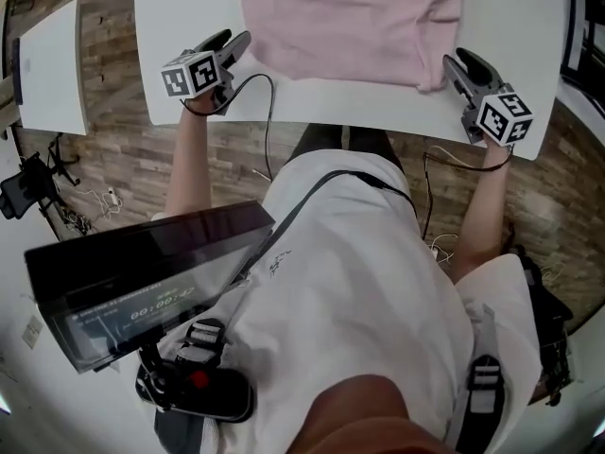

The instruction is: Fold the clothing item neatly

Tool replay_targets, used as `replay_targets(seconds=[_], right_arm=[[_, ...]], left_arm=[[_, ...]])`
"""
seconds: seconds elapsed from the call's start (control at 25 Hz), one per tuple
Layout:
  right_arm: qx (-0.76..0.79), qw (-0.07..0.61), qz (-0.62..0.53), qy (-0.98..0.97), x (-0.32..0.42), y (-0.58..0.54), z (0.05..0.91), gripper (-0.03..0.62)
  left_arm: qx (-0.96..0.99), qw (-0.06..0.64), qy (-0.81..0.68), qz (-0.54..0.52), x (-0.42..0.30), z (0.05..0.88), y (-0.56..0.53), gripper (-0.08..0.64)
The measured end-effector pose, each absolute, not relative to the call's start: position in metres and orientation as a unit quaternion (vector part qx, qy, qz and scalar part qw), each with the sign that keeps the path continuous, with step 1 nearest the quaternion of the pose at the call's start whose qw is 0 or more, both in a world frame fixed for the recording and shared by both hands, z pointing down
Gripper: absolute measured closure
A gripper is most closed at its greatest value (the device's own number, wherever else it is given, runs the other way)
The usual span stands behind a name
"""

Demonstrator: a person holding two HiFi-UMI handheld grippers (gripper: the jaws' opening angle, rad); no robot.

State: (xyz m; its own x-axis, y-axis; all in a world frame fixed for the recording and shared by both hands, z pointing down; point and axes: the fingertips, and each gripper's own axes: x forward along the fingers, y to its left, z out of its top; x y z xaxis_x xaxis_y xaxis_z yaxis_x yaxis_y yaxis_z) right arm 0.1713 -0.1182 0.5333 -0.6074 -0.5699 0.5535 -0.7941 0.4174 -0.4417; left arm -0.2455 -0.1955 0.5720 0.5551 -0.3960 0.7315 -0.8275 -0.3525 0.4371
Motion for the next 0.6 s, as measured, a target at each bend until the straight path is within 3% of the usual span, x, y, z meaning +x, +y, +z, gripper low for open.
replay_targets(seconds=[0.2,0.4,0.52,0.56,0.6], right_arm=[[0.398,0.303,0.286,-0.817,0.125,-0.061,0.566,0.437],[0.431,0.378,0.262,-0.776,0.135,-0.063,0.603,0.445],[0.429,0.374,0.256,-0.781,0.133,-0.067,0.6,0.53],[0.427,0.364,0.258,-0.786,0.134,-0.067,0.596,0.535],[0.422,0.354,0.263,-0.792,0.136,-0.066,0.592,0.535]], left_arm=[[0.757,0.431,-0.395,0.293,-0.23,0.605,-0.128,0.348],[0.744,0.457,-0.393,0.289,-0.19,0.625,-0.109,0.348],[0.733,0.48,-0.397,0.272,-0.173,0.63,-0.112,0.35],[0.73,0.479,-0.406,0.269,-0.17,0.629,-0.117,0.378],[0.728,0.471,-0.419,0.267,-0.171,0.627,-0.124,0.514]])
